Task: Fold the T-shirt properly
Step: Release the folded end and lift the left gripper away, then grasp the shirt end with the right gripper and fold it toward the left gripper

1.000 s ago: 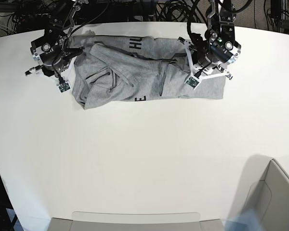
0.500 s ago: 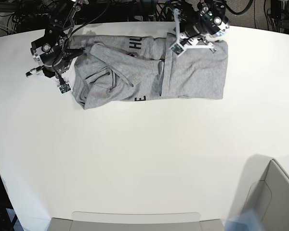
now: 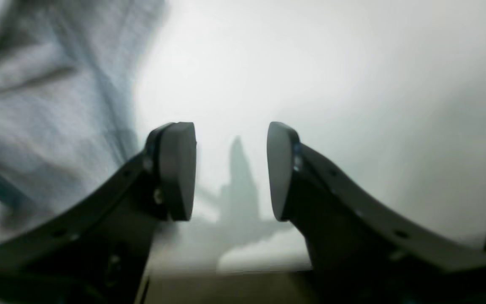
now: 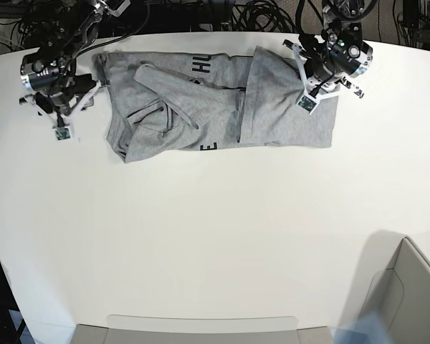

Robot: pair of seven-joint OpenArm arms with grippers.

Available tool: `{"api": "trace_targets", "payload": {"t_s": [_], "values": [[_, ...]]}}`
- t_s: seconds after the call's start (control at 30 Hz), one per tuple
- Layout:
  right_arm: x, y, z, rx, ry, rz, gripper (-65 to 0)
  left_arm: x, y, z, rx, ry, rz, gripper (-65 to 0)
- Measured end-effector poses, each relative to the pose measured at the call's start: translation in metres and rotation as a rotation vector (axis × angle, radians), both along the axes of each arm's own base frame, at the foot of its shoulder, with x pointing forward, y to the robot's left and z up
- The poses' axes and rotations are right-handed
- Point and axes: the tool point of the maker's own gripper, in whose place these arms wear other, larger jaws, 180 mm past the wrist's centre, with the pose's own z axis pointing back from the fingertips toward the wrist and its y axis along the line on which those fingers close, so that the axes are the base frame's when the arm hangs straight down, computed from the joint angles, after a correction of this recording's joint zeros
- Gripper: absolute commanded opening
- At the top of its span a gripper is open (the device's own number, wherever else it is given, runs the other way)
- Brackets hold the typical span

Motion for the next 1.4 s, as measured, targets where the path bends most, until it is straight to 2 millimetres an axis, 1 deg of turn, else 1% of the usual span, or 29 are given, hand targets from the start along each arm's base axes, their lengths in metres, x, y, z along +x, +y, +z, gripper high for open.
{"api": "trace_targets", "payload": {"t_s": [0.03, 0.07, 0.1, 0.13, 0.17, 0.2, 0.23, 0.27, 0.33, 0.4, 0.43, 0.53, 0.57, 0.6, 0.67, 0.73, 0.8, 0.87, 0.97, 1.03, 1.27, 1.4], "values": [[-0.013, -0.009, -0.003, 0.009, 0.048, -0.047, -37.6, 0.000, -0.001, 0.000, -0.003, 0.000, -0.001, -65.0], [-0.016, -0.015, -0.002, 0.008, 0.050, -0.058, -37.6, 0.000, 0.000, 0.000, -0.002, 0.000, 0.000, -65.0], [-0.010, -0.017, -0.002, 0.036, 0.024, -0.036, -37.6, 0.000, 0.000, 0.000, 0.000, 0.000, 0.000, -65.0], [-0.002, -0.013, -0.003, 0.073, -0.005, -0.006, -37.6, 0.000, 0.000, 0.000, 0.000, 0.000, 0.000, -65.0], [0.007, -0.006, -0.003, 0.129, -0.043, 0.026, -37.6, 0.000, -0.001, -0.001, -0.001, 0.002, -0.004, -65.0], [0.010, 0.001, -0.007, 0.181, -0.057, 0.044, -37.6, 0.000, -0.001, -0.001, -0.001, 0.004, -0.004, -65.0], [0.011, 0.010, -0.012, 0.243, -0.066, 0.069, -37.6, 0.002, -0.003, -0.001, -0.005, 0.002, -0.006, -65.0], [0.008, 0.017, -0.016, 0.291, -0.065, 0.082, -37.6, 0.004, -0.003, -0.001, -0.006, -0.002, -0.006, -65.0], [0.000, 0.023, -0.022, 0.370, -0.059, 0.103, -37.6, 0.007, -0.003, 0.000, -0.004, -0.009, -0.006, -65.0], [-0.004, 0.024, -0.027, 0.440, -0.060, 0.109, -37.6, 0.007, -0.002, 0.000, -0.002, -0.007, -0.005, -65.0], [-0.004, 0.028, -0.029, 0.503, -0.073, 0.110, -37.6, 0.006, -0.002, -0.001, -0.003, -0.006, -0.004, -65.0], [-0.008, 0.037, -0.046, 0.636, -0.058, 0.083, -37.6, 0.003, -0.002, -0.003, -0.003, 0.005, -0.003, -65.0], [-0.004, 0.039, -0.048, 0.692, -0.080, 0.070, -37.6, 0.003, -0.002, -0.002, -0.003, 0.003, -0.004, -65.0], [-0.005, 0.037, -0.052, 0.713, -0.074, 0.057, -37.6, 0.004, -0.001, -0.002, -0.002, 0.002, -0.004, -65.0], [0.004, 0.033, -0.055, 0.762, -0.093, 0.038, -37.6, 0.003, -0.001, -0.002, -0.001, 0.004, -0.004, -65.0], [0.009, 0.037, -0.058, 0.784, -0.086, 0.059, -37.6, 0.002, -0.002, -0.003, -0.003, 0.007, -0.004, -65.0], [0.012, 0.050, -0.061, 0.800, -0.063, 0.109, -37.6, 0.003, -0.002, -0.003, -0.005, 0.005, -0.004, -65.0], [0.014, 0.078, -0.060, 0.868, -0.048, 0.165, -37.6, 0.003, -0.002, -0.003, -0.003, 0.005, -0.004, -65.0], [0.008, 0.120, -0.061, 0.956, -0.011, 0.241, -37.6, 0.004, -0.002, -0.002, -0.003, 0.002, -0.005, -65.0], [0.004, 0.136, -0.061, 0.979, 0.018, 0.285, -37.6, 0.004, -0.001, -0.002, -0.002, 0.002, -0.005, -65.0], [-0.002, 0.153, -0.062, 1.019, 0.029, 0.292, -37.6, 0.004, -0.001, -0.002, -0.001, 0.002, -0.003, -65.0], [0.000, 0.154, -0.062, 1.014, 0.041, 0.306, -37.6, 0.004, -0.001, -0.002, -0.003, 0.001, -0.003, -65.0]]}}
